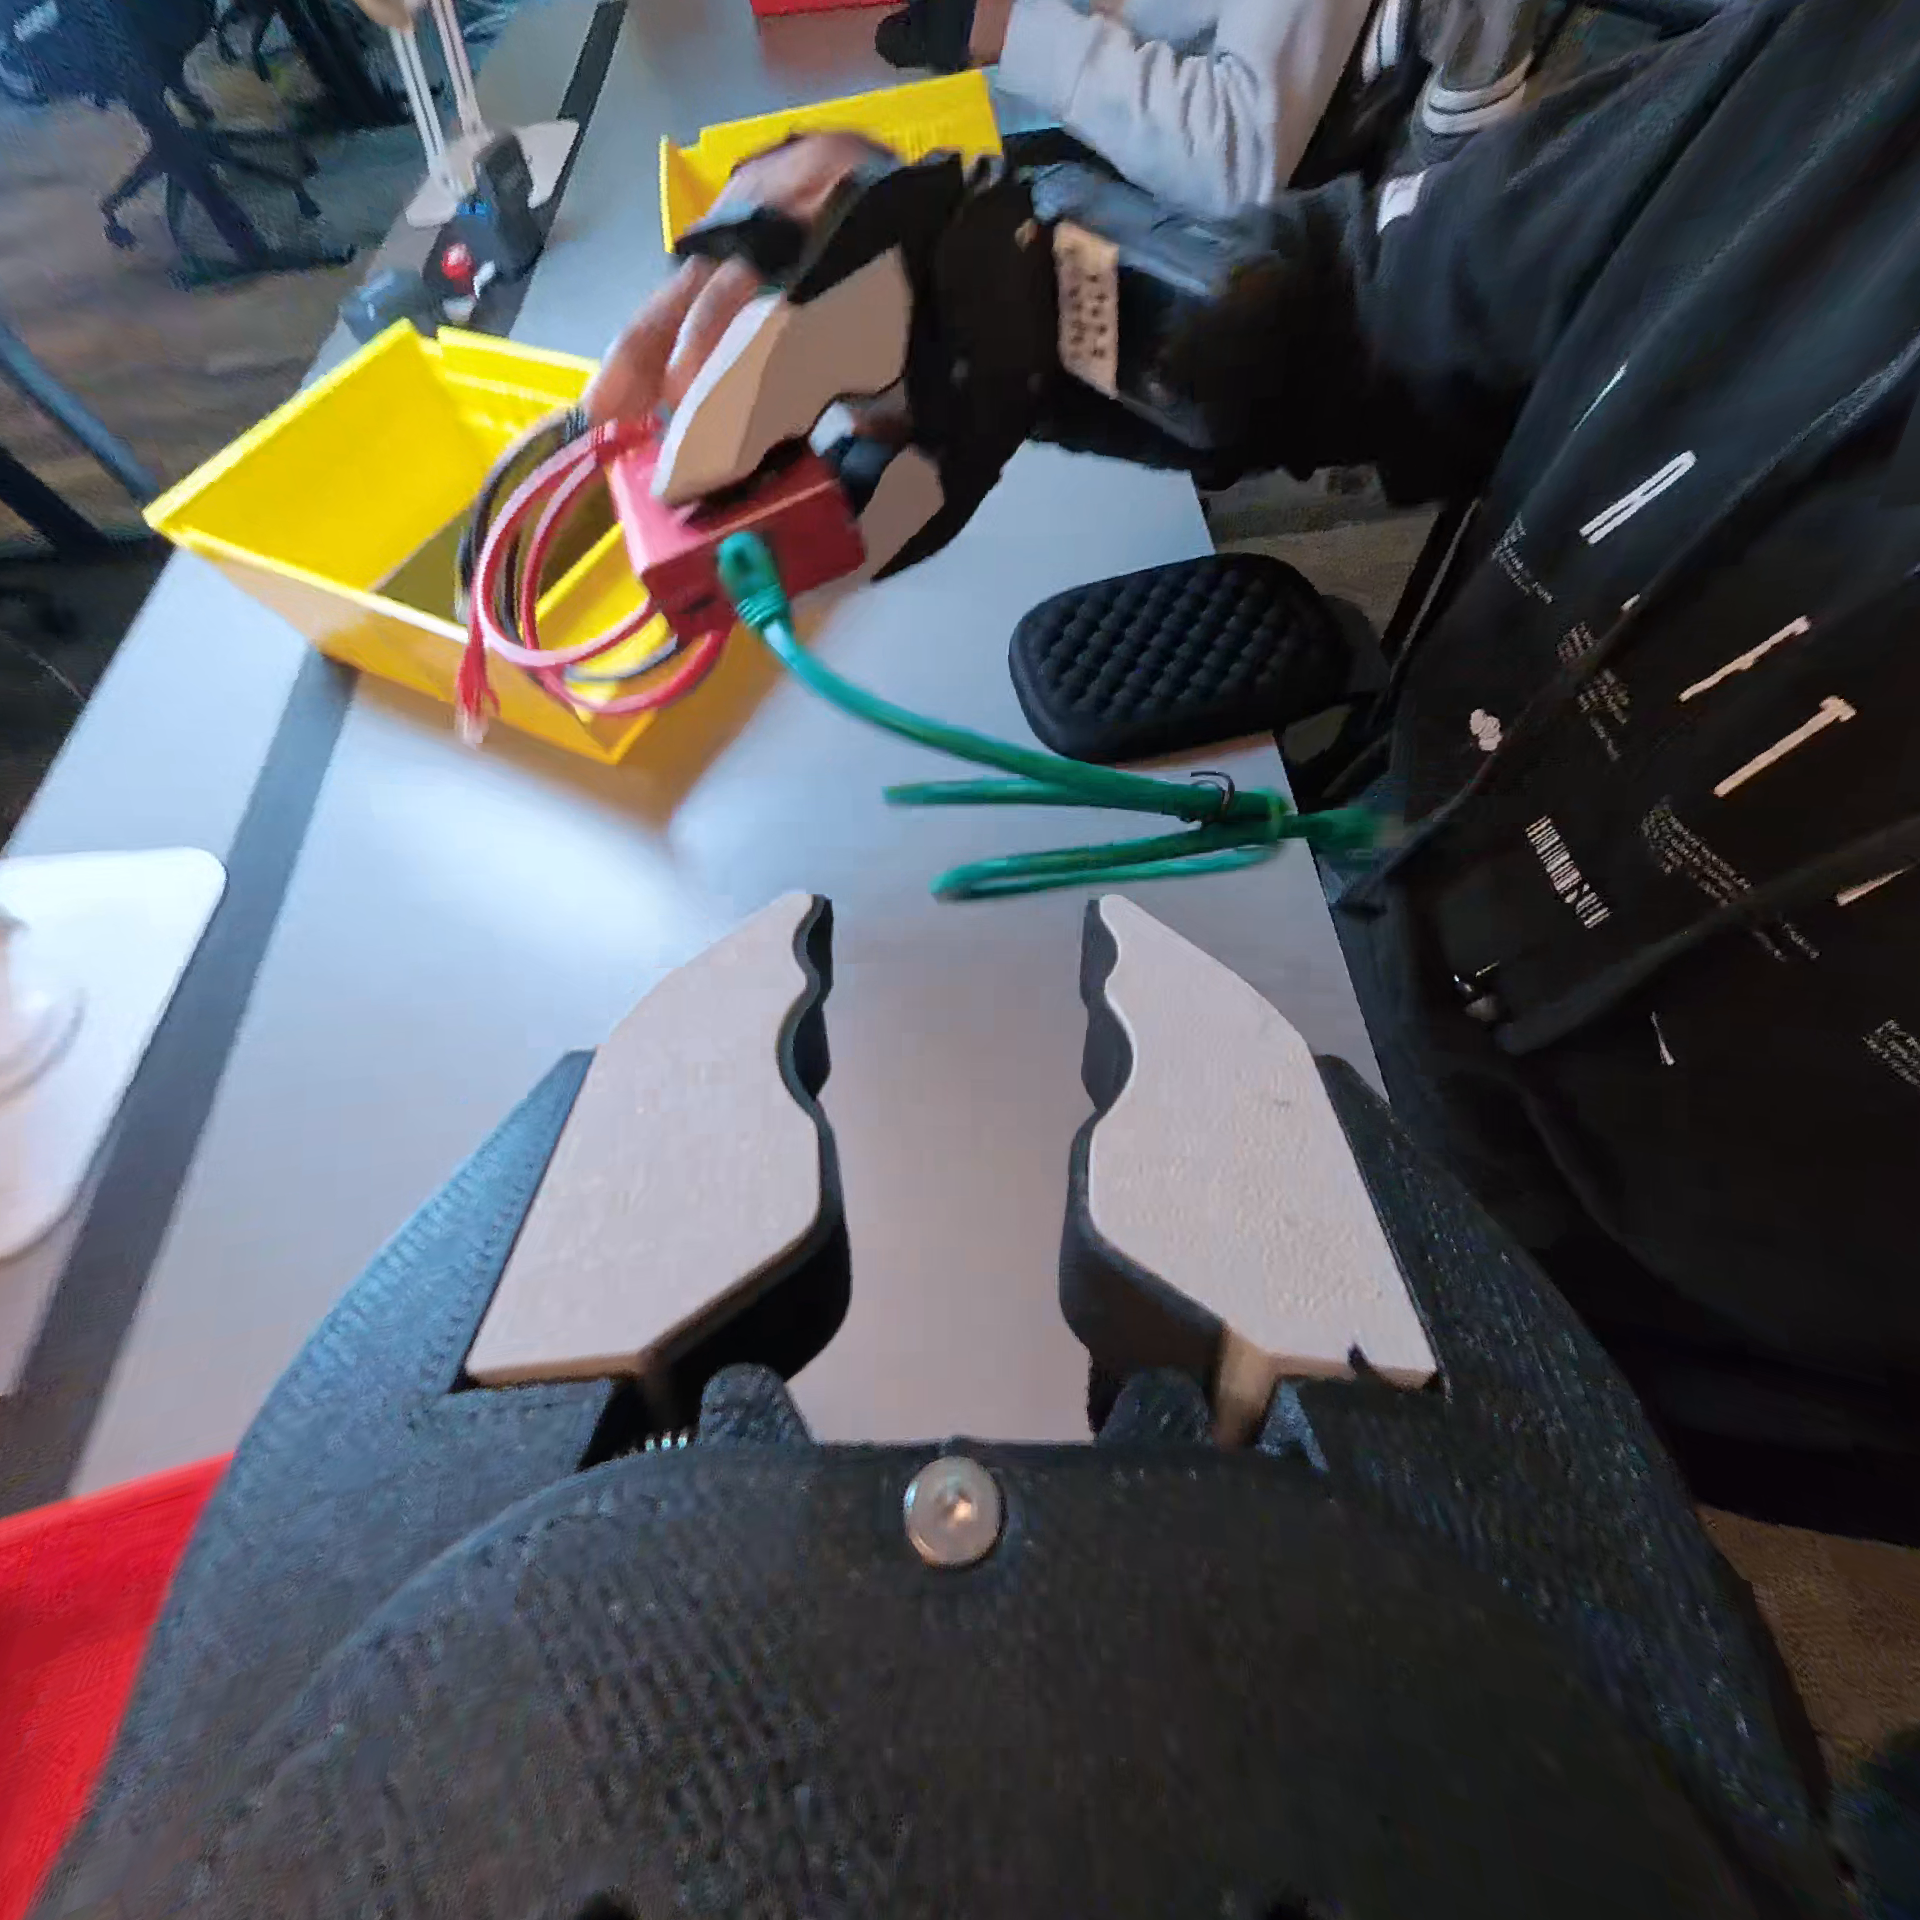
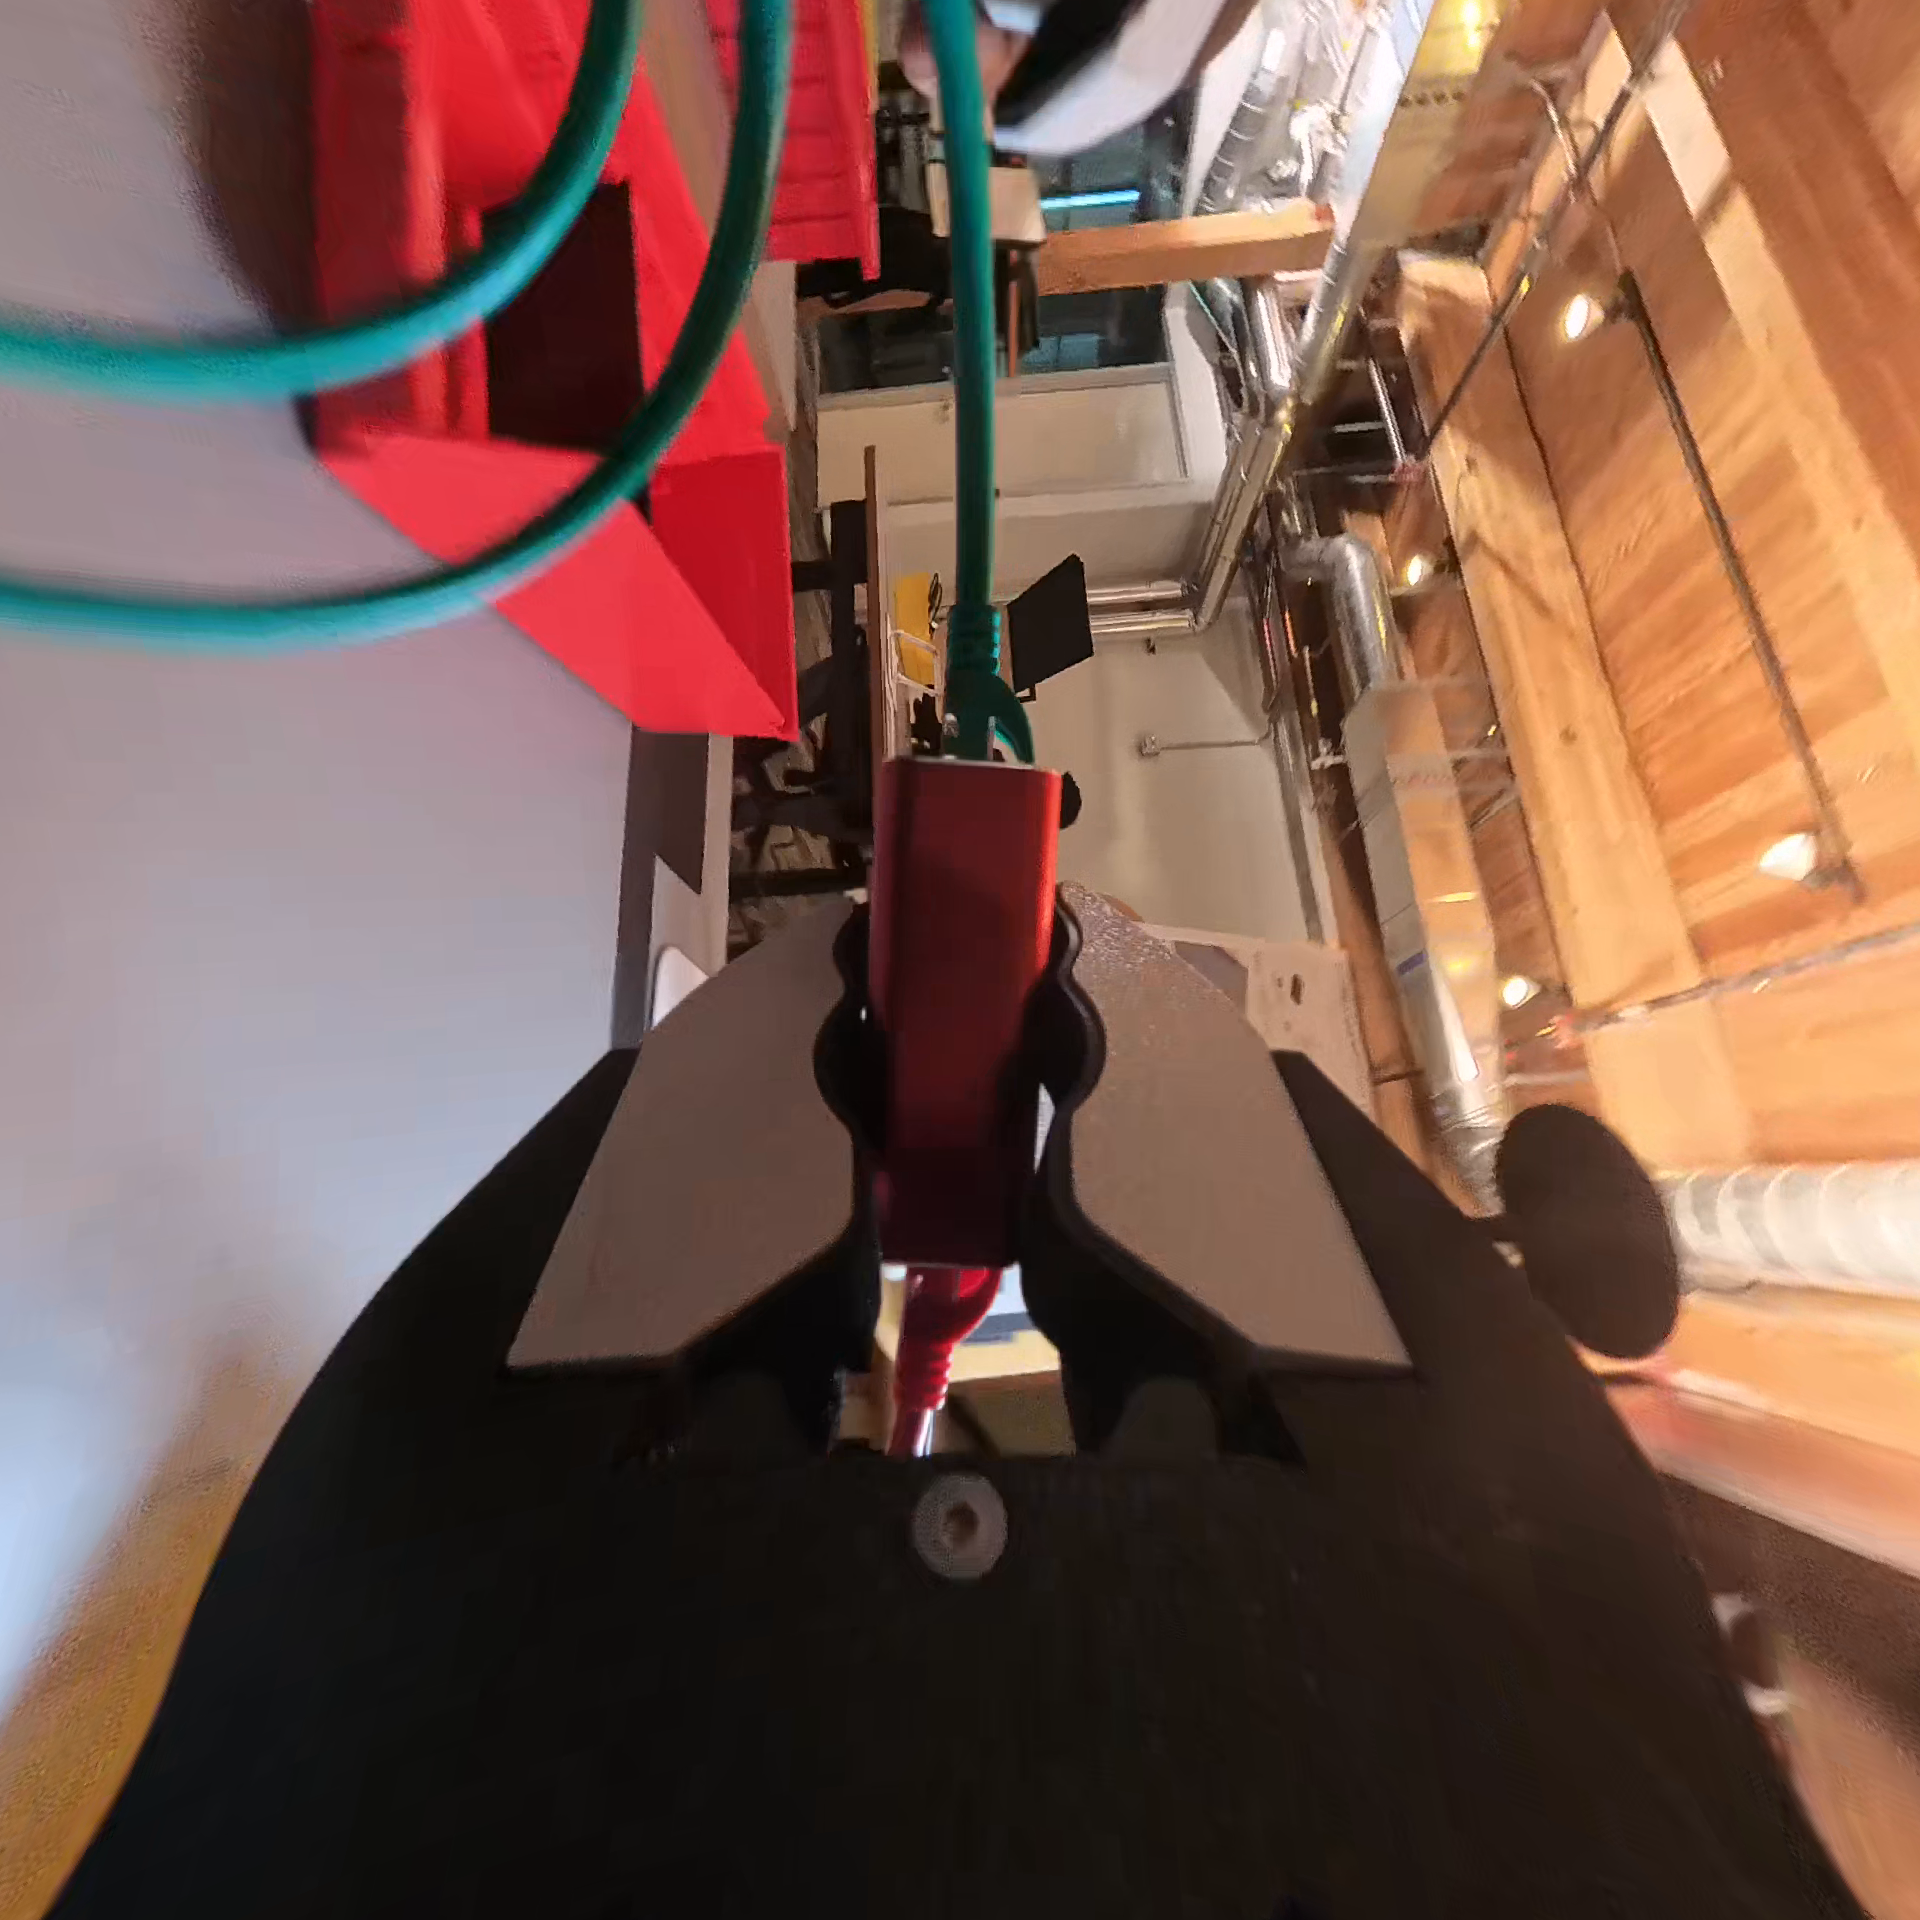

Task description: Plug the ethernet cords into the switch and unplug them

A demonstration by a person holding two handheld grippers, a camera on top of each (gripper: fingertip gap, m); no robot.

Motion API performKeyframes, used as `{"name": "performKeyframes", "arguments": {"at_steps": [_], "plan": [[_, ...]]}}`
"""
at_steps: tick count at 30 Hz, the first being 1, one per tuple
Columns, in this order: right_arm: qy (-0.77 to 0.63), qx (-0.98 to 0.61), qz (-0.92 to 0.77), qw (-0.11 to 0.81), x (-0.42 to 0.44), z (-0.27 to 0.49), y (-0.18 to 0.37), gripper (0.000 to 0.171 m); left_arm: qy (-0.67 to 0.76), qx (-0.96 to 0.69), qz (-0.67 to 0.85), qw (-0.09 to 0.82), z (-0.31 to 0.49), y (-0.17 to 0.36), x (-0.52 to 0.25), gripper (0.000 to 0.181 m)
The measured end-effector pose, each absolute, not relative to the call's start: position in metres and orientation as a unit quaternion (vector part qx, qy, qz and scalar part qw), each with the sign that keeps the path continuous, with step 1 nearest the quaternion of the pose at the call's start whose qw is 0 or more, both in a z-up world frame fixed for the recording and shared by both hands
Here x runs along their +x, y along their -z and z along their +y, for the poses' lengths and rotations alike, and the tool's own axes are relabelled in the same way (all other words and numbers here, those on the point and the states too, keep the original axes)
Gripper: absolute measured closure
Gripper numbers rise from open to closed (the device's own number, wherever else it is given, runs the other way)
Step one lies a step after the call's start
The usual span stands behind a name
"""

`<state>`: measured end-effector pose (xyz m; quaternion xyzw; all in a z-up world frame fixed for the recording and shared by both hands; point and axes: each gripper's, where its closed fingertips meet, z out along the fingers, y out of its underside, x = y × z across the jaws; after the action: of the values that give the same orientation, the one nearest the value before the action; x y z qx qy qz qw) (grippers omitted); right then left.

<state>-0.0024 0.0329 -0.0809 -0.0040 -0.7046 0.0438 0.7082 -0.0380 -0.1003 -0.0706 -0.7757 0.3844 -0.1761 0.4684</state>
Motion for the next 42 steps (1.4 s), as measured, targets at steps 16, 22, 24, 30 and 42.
{"name": "performKeyframes", "arguments": {"at_steps": [16, 22, 24, 30, 42], "plan": [[0.045, 0.307, -0.698, 0.645, 0.030, -0.062, 0.131, 0.141, 0.662, -0.621, 0.207, 0.365, -0.057, 0.126, 0.056, 0.135], [0.034, 0.255, -0.686, 0.680, 0.026, -0.056, 0.124, 0.142, 0.659, -0.607, 0.169, 0.412, -0.051, 0.120, 0.050, 0.140], [0.034, 0.240, -0.693, 0.679, 0.025, -0.051, 0.126, 0.139, 0.648, -0.614, 0.147, 0.426, -0.047, 0.123, 0.046, 0.142], [0.014, 0.094, -0.716, 0.692, 0.024, -0.009, 0.112, 0.123, 0.616, -0.620, 0.079, 0.479, -0.040, 0.131, 0.018, 0.146], [-0.652, -0.425, -0.586, 0.223, -0.004, -0.030, 0.097, 0.140, 0.413, -0.551, 0.130, 0.713, -0.034, 0.084, -0.003, 0.151]]}}
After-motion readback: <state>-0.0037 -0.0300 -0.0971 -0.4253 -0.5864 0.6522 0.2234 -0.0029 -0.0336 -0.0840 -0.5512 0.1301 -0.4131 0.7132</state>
